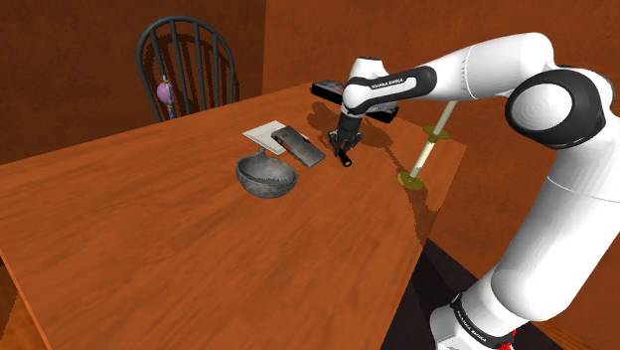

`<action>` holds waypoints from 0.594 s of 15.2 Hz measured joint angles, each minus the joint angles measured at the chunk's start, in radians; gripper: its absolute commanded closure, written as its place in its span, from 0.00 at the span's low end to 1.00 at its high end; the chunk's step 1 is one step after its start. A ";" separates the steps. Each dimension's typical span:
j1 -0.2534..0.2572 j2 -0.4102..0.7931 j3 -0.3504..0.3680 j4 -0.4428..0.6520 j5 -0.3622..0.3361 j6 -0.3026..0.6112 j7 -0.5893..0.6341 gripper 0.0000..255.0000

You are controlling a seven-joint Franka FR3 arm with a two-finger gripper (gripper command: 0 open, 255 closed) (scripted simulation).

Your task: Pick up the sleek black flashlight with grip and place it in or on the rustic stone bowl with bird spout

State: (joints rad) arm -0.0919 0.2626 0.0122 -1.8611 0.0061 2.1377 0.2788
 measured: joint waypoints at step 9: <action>0.001 -0.039 0.002 0.058 0.002 -0.103 0.000 1.00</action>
State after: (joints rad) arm -0.0904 0.2233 0.0143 -1.8028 0.0077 2.0346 0.2789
